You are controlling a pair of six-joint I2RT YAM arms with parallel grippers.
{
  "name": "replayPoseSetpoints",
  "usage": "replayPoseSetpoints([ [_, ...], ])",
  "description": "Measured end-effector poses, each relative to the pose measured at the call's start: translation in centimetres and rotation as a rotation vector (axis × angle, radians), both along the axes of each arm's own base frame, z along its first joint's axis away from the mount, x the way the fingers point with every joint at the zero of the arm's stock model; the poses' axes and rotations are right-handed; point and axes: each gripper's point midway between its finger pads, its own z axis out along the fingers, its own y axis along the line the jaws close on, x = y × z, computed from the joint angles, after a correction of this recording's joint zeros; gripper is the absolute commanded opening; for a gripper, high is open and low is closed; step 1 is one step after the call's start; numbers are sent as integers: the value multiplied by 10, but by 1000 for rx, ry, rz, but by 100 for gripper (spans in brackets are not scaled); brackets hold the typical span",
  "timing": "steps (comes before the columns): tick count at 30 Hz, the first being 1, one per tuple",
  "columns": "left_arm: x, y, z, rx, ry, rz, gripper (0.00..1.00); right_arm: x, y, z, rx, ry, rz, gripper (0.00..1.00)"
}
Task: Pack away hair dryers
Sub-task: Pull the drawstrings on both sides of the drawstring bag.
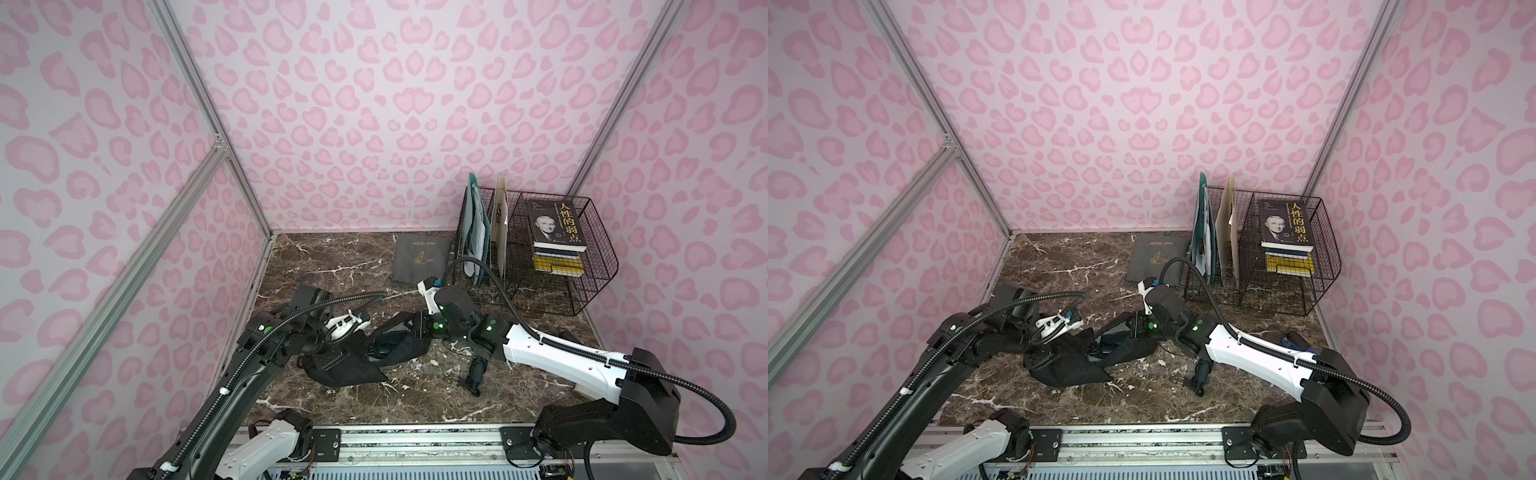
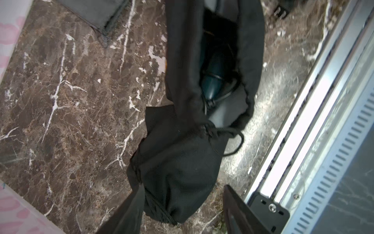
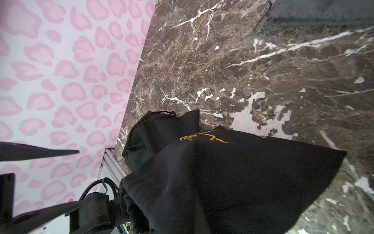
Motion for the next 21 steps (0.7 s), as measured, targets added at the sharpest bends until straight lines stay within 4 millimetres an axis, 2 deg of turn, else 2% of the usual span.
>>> replayPoseSetpoints([
  [5, -12, -7, 0, -33, -1, -92, 70, 3, 0, 0, 46, 27, 6, 0],
  [9, -29, -19, 3, -101, 42, -153, 90, 4, 3, 0, 72, 45, 10, 0],
  [10, -34, -20, 1, -108, 54, -167, 92, 4, 3, 0, 74, 47, 10, 0],
  [12, -44, -23, -7, -104, 90, -200, 93, 4, 4, -1, 85, 54, 16, 0],
  [15, -50, -26, -18, -79, 115, -233, 93, 6, 6, -1, 97, 60, 13, 0],
  [21, -33, -29, -31, -35, 66, -212, 91, 6, 9, -1, 110, 70, 14, 0],
])
